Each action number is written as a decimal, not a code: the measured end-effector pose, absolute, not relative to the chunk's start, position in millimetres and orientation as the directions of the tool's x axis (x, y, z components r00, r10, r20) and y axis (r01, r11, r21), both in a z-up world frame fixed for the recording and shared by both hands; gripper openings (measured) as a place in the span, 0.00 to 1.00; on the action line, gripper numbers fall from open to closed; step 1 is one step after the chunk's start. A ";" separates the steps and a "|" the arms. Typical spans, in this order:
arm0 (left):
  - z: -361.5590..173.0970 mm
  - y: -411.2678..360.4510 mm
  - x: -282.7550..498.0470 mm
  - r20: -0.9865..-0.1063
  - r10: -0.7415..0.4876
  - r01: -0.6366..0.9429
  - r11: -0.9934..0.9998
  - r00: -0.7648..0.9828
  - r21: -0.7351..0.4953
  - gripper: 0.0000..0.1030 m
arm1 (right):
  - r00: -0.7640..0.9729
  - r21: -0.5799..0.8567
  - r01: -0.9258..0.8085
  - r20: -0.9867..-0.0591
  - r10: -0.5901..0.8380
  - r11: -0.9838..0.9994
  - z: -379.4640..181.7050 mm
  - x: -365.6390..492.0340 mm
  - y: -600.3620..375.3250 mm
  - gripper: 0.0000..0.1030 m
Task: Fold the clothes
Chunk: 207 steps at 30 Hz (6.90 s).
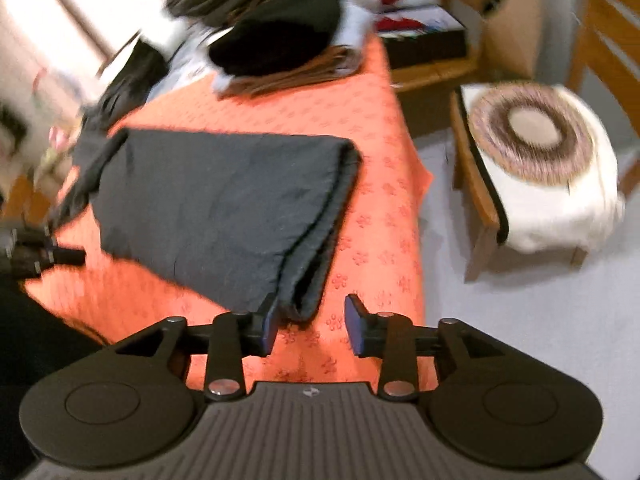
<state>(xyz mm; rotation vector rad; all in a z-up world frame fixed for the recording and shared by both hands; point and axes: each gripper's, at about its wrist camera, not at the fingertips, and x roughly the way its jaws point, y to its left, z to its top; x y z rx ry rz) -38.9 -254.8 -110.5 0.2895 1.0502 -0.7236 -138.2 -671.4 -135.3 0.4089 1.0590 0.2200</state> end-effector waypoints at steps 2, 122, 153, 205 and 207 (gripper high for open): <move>-109.0 -261.4 -36.6 -0.862 -0.396 0.678 0.730 0.318 -0.086 0.32 | 0.481 0.493 0.094 -0.783 0.394 0.865 -143.1 -141.4 -677.4 0.43; -89.9 59.7 57.8 -0.788 -0.177 0.357 0.932 0.590 0.059 0.61 | 0.611 0.423 0.390 -0.783 0.114 0.818 -77.3 -59.7 -389.1 0.48; -130.0 131.2 145.6 -0.780 -0.180 0.179 0.980 0.599 -0.088 0.11 | 0.508 0.345 0.420 -0.856 0.098 0.839 -74.6 -61.7 -288.1 0.49; -132.9 50.1 -21.9 -0.738 -0.560 0.894 0.013 0.377 0.447 0.12 | 0.512 0.351 0.329 -0.846 0.146 0.877 -75.2 -80.2 -261.9 0.55; -118.7 53.7 -6.4 -0.724 -0.574 0.918 0.148 0.382 0.368 0.12 | 0.510 0.350 0.336 -0.848 0.144 0.874 -76.4 -81.0 -263.1 0.55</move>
